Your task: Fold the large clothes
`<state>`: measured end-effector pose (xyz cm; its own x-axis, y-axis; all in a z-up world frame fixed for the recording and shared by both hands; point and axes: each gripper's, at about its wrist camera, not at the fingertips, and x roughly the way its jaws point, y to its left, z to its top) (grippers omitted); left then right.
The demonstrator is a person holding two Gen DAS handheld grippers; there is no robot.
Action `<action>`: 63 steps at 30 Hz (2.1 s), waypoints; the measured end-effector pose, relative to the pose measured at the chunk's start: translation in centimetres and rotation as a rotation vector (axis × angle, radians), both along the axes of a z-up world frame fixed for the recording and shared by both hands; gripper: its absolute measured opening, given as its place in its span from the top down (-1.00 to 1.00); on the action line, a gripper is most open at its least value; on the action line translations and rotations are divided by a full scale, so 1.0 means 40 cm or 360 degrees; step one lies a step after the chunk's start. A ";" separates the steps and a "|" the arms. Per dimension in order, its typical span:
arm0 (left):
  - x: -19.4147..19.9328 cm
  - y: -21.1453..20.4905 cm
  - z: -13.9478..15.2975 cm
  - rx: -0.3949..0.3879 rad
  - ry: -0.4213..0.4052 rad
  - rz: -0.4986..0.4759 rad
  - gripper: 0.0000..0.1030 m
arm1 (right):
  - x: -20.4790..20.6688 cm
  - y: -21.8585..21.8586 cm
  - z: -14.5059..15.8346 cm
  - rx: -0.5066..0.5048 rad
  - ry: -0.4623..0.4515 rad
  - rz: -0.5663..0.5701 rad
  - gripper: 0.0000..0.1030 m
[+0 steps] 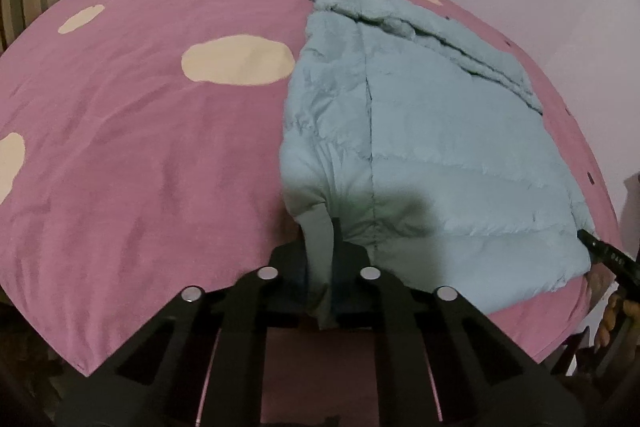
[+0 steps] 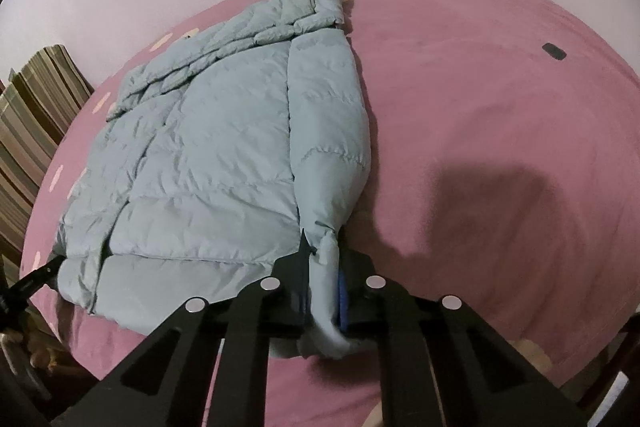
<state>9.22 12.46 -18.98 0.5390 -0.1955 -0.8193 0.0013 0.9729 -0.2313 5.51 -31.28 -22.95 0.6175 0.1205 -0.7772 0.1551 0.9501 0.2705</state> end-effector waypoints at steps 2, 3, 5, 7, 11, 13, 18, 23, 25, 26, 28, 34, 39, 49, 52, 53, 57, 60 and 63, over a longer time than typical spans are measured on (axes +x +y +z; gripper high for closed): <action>-0.004 0.004 0.023 -0.0010 -0.0045 0.0027 0.88 | -0.003 -0.002 0.011 0.0010 -0.0022 -0.0009 0.83; -0.006 0.006 0.042 -0.0008 -0.0083 0.0041 0.88 | -0.005 -0.004 0.020 0.0017 -0.0041 -0.0015 0.84; -0.005 0.008 0.079 -0.0017 -0.0149 0.0058 0.88 | -0.008 -0.008 0.052 0.0034 -0.0105 -0.0025 0.85; 0.003 0.006 0.120 -0.0022 -0.0226 0.0072 0.89 | -0.006 -0.012 0.085 0.0044 -0.0165 -0.0026 0.86; 0.053 -0.003 0.182 -0.0016 -0.0329 0.0075 0.90 | 0.036 -0.019 0.151 0.0059 -0.0268 -0.0017 0.86; 0.101 -0.006 0.205 -0.0028 -0.0354 0.0080 0.90 | 0.073 -0.026 0.174 0.0076 -0.0303 -0.0015 0.86; 0.258 -0.011 0.221 -0.0033 -0.0355 0.0113 0.90 | 0.216 -0.030 0.205 0.0121 -0.0343 -0.0024 0.86; 0.435 -0.021 0.190 0.0018 -0.0287 0.0138 0.90 | 0.387 -0.043 0.186 0.0167 -0.0286 -0.0055 0.86; 0.485 -0.023 0.172 0.0034 -0.0260 0.0145 0.90 | 0.446 -0.048 0.164 0.0169 -0.0245 -0.0063 0.86; 0.517 -0.026 0.155 0.0045 -0.0237 0.0147 0.90 | 0.474 -0.050 0.150 0.0168 -0.0220 -0.0068 0.86; 0.560 -0.026 0.122 0.0050 -0.0191 0.0150 0.89 | 0.518 -0.057 0.120 0.0182 -0.0165 -0.0072 0.86; 0.608 -0.027 0.082 0.0016 -0.0159 0.0118 0.31 | 0.591 -0.058 0.078 0.0176 -0.0114 -0.0057 0.77; 0.576 -0.016 0.144 0.0046 -0.0347 0.0188 -0.49 | 0.573 -0.071 0.124 0.0079 -0.0210 -0.0075 0.38; 0.519 0.058 0.142 0.0054 -0.0339 0.0213 -0.55 | 0.513 -0.116 0.155 0.0057 -0.0272 -0.0084 0.14; 0.491 0.097 0.147 0.0024 -0.0369 0.0259 -0.55 | 0.501 -0.124 0.163 0.0051 -0.0286 -0.0091 0.10; 0.483 0.108 0.147 0.0021 -0.0373 0.0269 -0.55 | 0.497 -0.127 0.164 0.0047 -0.0289 -0.0094 0.10; 0.451 0.155 0.140 0.0018 -0.0373 0.0323 -0.55 | 0.477 -0.132 0.158 0.0050 -0.0282 -0.0095 0.09; 0.429 0.179 0.126 0.0000 -0.0353 0.0358 -0.55 | 0.455 -0.129 0.151 0.0035 -0.0276 -0.0086 0.09; 0.402 0.186 0.109 -0.0008 -0.0338 0.0343 -0.55 | 0.425 -0.123 0.140 0.0033 -0.0269 -0.0080 0.09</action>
